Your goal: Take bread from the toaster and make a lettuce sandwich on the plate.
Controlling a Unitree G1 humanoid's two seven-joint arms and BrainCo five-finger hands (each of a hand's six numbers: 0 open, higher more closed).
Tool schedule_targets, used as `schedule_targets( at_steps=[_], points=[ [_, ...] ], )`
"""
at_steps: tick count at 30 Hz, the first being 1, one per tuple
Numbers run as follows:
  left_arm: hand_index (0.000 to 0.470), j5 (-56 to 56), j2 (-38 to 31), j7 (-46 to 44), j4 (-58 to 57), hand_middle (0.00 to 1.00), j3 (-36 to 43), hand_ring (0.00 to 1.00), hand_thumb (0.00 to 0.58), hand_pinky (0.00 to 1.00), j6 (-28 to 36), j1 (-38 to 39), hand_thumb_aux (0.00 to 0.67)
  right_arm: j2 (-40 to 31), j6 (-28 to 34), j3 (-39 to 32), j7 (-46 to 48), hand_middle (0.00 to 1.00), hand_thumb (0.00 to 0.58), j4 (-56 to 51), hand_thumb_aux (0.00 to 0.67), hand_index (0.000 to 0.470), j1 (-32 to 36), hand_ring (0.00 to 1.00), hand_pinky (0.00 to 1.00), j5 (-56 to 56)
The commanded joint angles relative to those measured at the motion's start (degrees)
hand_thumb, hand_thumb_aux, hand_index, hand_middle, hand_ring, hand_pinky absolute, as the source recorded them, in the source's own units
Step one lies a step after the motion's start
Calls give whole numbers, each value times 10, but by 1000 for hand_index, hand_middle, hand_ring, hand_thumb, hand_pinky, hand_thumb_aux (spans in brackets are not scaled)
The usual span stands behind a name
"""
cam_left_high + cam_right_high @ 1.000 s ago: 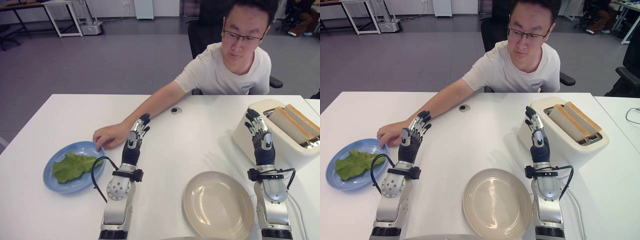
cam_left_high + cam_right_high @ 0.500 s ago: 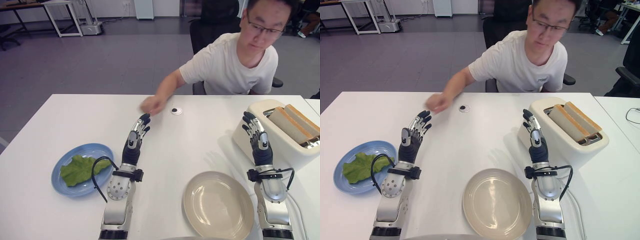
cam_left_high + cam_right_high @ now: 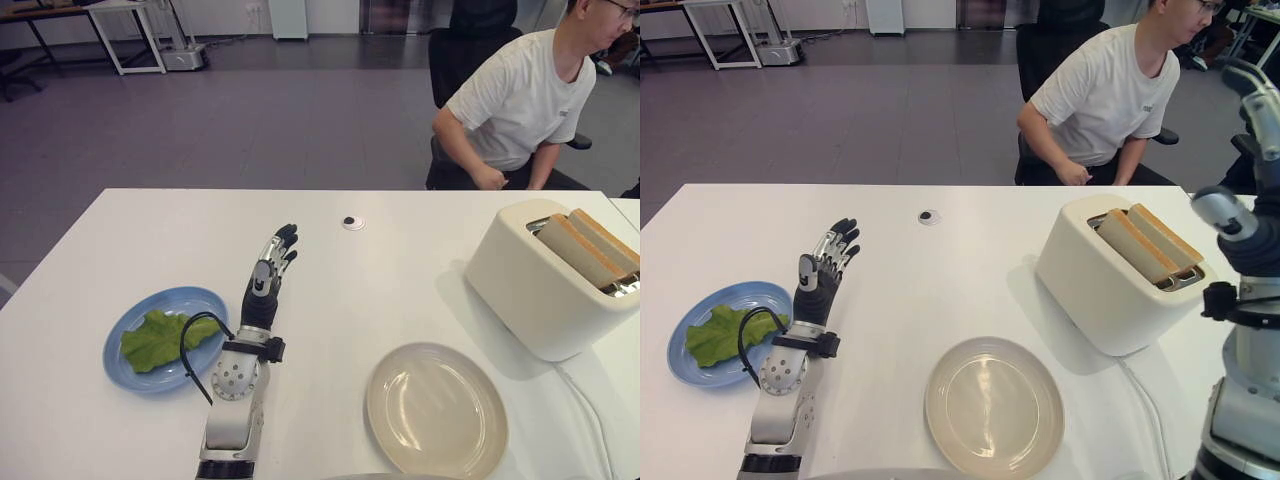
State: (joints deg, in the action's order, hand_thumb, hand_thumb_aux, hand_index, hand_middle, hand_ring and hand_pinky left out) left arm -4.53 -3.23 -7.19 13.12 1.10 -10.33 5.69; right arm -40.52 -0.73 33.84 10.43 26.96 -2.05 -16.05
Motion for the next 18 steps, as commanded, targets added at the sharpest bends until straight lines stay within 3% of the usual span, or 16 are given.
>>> schedule_targets(
  at_steps=[1,2,4,8,9,11,18],
  points=[
    [0,1,-7,1,10,0,-8,0,0,0,10,-2,0,-76,-17,0,20,0,87,-129,53,37,-43,0,0,-75],
    [0,1,-7,2,12,0,-10,0,0,0,11,-1,0,-87,-26,-7,19,0,58,-162,34,24,-45,0,0,-81],
    [0,1,-8,2,13,0,-12,0,0,0,11,-1,0,-99,-45,-22,12,0,100,-219,60,42,-46,0,0,-88],
    [0,1,-8,0,13,0,-16,0,0,0,10,0,0,-101,-78,-54,-11,0,278,-298,187,131,-37,0,0,-90],
    [0,1,-8,0,13,0,-17,0,0,0,10,1,0,-102,-82,-61,-15,0,379,-309,276,194,-34,0,0,-90],
    [0,2,-8,0,14,0,-17,0,0,0,9,2,0,-103,-89,-71,-20,0,436,-324,336,236,-31,0,0,-90],
    [0,1,-7,0,12,0,-19,0,0,0,5,6,0,-109,-99,-100,-40,0,528,-385,470,330,-9,0,0,-86]
  ],
)
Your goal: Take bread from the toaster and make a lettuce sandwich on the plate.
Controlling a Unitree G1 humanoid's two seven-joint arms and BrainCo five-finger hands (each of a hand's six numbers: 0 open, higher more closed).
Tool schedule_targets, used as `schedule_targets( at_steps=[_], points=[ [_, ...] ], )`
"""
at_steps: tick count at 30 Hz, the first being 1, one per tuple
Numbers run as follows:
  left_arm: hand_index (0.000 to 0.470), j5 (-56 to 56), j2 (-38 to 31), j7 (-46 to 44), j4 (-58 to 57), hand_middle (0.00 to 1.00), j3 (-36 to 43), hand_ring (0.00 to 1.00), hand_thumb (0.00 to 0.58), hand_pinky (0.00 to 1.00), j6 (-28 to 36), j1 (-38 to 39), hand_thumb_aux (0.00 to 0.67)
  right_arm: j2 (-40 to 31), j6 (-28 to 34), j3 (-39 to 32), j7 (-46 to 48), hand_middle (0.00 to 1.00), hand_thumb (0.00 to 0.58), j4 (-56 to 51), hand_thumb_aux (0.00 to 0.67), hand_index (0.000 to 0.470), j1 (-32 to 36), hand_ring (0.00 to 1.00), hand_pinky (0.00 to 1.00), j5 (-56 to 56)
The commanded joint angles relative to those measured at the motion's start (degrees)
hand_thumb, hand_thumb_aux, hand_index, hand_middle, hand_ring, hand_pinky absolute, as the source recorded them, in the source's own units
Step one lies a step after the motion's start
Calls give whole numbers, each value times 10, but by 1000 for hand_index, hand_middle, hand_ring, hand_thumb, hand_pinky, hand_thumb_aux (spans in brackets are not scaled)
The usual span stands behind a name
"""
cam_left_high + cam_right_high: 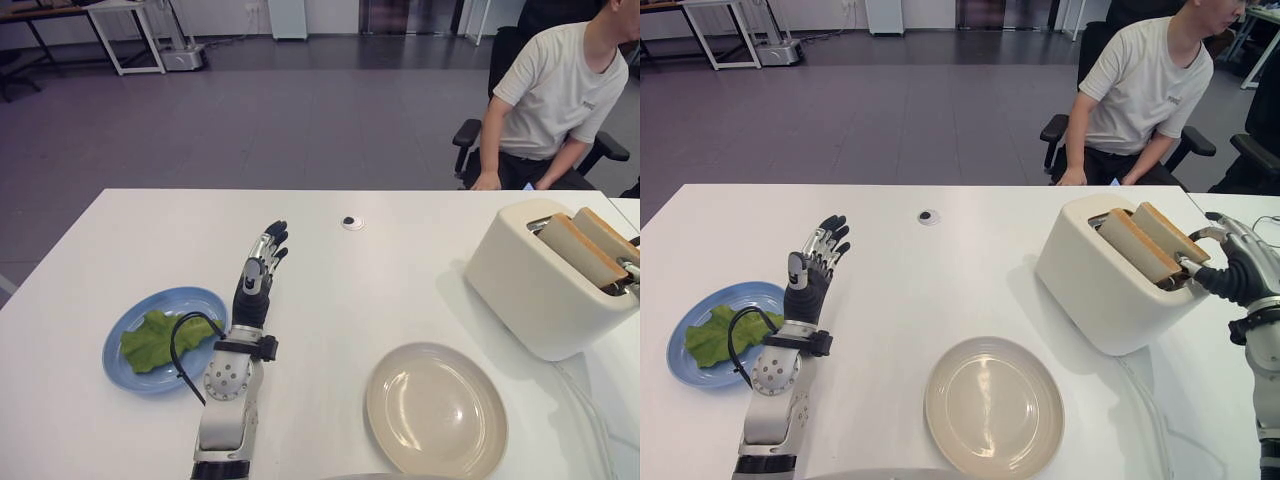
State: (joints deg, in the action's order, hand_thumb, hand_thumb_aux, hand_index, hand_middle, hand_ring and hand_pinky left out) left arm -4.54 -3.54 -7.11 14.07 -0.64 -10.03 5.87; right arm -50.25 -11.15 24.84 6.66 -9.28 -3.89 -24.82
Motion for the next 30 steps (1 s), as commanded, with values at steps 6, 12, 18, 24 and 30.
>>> schedule_targets(
  at_steps=[6,12,18,24,30],
  points=[
    [0,4,-1,2,2,0,0,0,0,0,-1,5,0,-7,7,-20,0,0,557,-5,536,376,23,0,0,11],
    [0,7,1,5,-1,0,2,0,0,0,-2,4,0,27,0,9,11,0,580,82,670,470,47,0,0,107],
    [0,8,3,6,-1,0,5,0,0,0,-3,3,0,62,54,62,51,0,580,173,670,470,79,0,0,274],
    [0,10,6,7,2,0,8,0,0,0,-2,5,0,72,128,104,65,0,580,214,670,470,110,0,0,377],
    [0,11,8,7,4,0,12,0,0,0,1,4,0,84,267,81,150,0,580,362,670,470,69,0,0,586]
  ],
)
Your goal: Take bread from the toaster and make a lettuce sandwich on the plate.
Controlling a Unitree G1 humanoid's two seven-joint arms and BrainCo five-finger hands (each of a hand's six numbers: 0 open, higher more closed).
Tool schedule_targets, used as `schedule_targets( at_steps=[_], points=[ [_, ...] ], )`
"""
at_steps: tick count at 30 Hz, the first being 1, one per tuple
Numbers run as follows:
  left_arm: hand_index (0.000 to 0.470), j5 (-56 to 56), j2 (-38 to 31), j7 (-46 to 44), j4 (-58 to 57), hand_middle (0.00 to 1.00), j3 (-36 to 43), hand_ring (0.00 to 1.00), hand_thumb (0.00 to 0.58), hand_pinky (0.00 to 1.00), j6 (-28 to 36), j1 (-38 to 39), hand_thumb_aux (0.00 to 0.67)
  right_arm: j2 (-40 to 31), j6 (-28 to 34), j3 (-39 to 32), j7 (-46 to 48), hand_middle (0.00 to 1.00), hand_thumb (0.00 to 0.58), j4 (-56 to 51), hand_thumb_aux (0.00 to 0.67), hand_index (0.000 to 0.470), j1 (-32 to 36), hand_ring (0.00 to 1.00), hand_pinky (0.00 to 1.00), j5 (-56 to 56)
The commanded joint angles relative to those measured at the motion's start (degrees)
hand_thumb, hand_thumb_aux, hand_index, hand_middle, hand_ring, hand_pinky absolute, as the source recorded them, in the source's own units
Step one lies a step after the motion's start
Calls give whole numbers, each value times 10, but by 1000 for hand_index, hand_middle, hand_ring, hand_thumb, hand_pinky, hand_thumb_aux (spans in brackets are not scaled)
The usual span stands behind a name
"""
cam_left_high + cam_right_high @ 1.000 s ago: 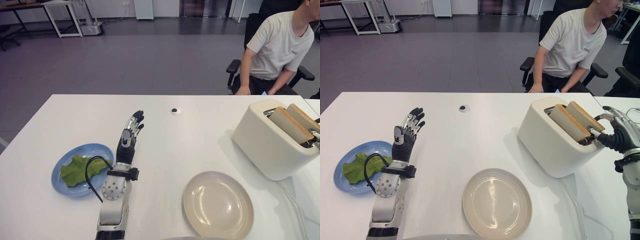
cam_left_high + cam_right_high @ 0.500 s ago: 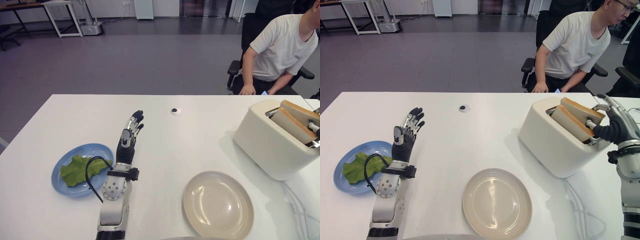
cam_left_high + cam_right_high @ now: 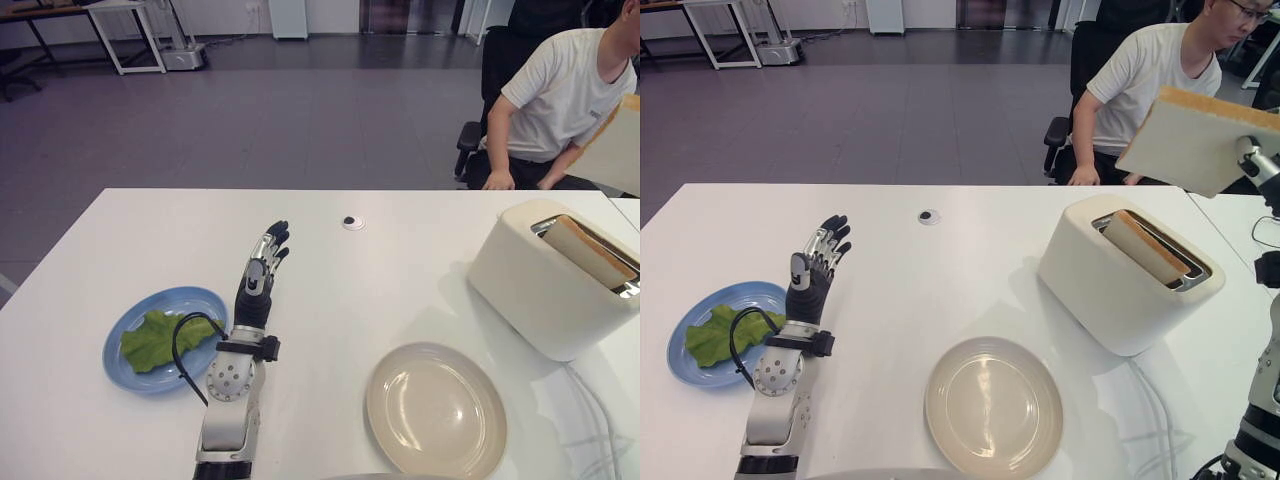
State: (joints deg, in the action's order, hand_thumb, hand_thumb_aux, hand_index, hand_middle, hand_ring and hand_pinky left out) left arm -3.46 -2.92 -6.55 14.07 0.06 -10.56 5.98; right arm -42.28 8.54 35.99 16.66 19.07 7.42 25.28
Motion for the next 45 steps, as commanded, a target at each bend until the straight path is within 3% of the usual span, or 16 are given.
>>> schedule_targets(
  at_steps=[1,5,12,24,25,26,38,42,45],
  points=[
    [0,1,3,2,5,0,5,0,0,0,7,3,0,-1,105,-46,73,0,580,112,670,470,-70,0,0,123],
    [0,2,3,4,7,0,7,0,0,0,8,3,0,-22,182,-88,164,0,580,182,670,470,-166,0,0,197],
    [0,3,7,9,13,0,13,0,0,0,10,8,0,-16,108,-189,306,0,580,158,670,470,-303,0,0,95],
    [0,-1,2,9,14,0,11,0,0,0,10,9,0,11,17,-308,302,0,580,48,670,470,-320,0,0,-79],
    [0,-1,2,9,14,0,11,0,0,0,10,9,0,14,18,-310,298,0,523,48,460,323,-317,0,0,-80],
    [0,-1,1,8,14,0,11,0,0,0,10,8,0,19,22,-310,292,0,0,48,0,0,-311,0,0,-80],
    [0,-3,-31,-9,39,0,-8,0,0,0,29,1,0,128,-23,-248,202,0,0,100,0,0,-237,0,0,-7],
    [0,1,-94,-41,46,0,-51,0,0,0,39,18,0,218,-82,-249,99,0,0,50,0,0,-193,0,0,-53],
    [0,9,-173,-72,23,0,-119,0,0,0,48,41,0,268,-131,-266,46,0,0,14,0,0,-199,0,0,-102]
  ],
)
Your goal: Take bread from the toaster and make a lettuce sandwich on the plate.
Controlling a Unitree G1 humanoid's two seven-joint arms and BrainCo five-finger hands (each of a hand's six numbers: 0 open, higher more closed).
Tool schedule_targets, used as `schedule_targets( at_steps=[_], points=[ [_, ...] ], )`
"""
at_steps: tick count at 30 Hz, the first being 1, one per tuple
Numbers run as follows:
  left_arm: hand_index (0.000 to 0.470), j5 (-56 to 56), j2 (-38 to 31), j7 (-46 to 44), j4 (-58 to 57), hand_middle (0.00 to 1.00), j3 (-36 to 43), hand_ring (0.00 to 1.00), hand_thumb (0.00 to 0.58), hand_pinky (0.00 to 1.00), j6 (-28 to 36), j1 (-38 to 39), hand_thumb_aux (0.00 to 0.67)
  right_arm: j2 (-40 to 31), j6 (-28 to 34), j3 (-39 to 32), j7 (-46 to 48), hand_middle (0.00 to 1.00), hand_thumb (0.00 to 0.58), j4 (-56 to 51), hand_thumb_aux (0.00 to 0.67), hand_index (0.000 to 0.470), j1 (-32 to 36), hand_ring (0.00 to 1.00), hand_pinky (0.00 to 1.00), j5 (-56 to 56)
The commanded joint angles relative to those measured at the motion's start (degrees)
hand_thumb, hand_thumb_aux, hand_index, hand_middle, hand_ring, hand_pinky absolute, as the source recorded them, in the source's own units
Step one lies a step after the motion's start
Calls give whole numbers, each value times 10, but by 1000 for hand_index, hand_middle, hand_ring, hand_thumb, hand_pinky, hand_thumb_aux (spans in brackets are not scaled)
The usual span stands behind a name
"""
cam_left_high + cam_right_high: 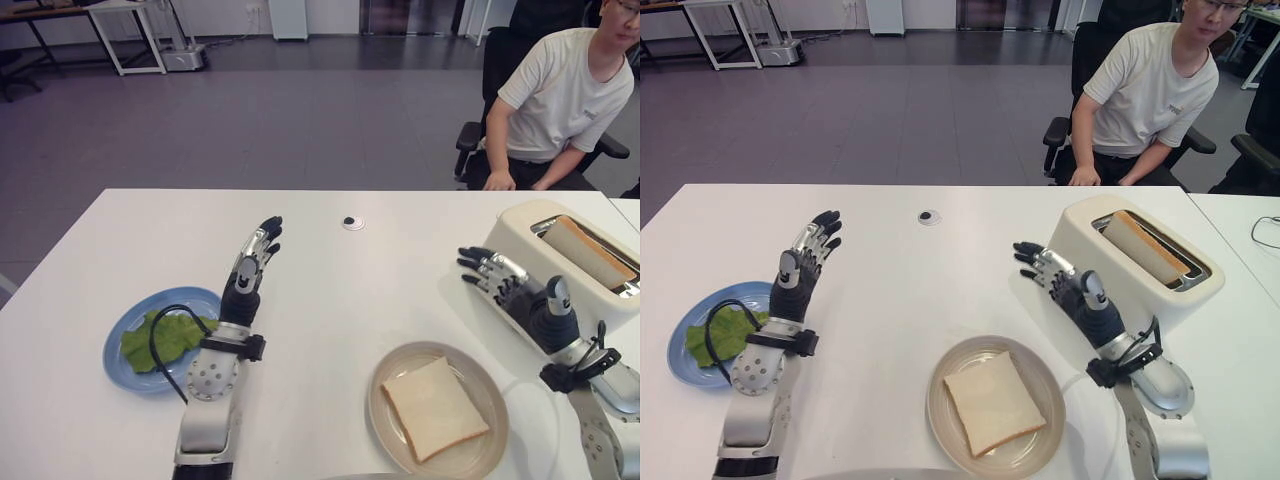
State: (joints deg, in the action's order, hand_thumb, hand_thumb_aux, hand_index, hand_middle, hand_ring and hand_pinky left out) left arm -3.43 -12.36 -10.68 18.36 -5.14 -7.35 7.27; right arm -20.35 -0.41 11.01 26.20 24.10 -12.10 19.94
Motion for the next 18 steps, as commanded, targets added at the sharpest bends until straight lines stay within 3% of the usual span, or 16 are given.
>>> schedule_targets(
  at_steps=[1,5,9,14,18],
  points=[
    [0,20,-113,-46,-33,0,-89,0,0,0,11,37,0,61,-50,-19,-62,0,0,-42,0,0,-8,0,0,-57],
    [0,147,-263,-50,-138,0,-163,0,0,0,-78,103,0,82,-58,-20,-89,0,0,-58,0,0,-1,0,0,-67],
    [0,302,-362,27,-232,0,-185,0,0,0,-136,153,0,90,-50,-20,-110,0,0,-52,0,0,9,0,0,-70],
    [0,470,-429,108,-314,0,-117,0,0,0,-116,162,0,99,-39,-24,-124,0,0,-38,0,0,6,0,0,-63],
    [0,530,-438,162,-343,0,-72,0,0,0,-89,137,0,100,-27,-19,-126,0,0,-26,0,0,1,0,0,-51]
  ],
)
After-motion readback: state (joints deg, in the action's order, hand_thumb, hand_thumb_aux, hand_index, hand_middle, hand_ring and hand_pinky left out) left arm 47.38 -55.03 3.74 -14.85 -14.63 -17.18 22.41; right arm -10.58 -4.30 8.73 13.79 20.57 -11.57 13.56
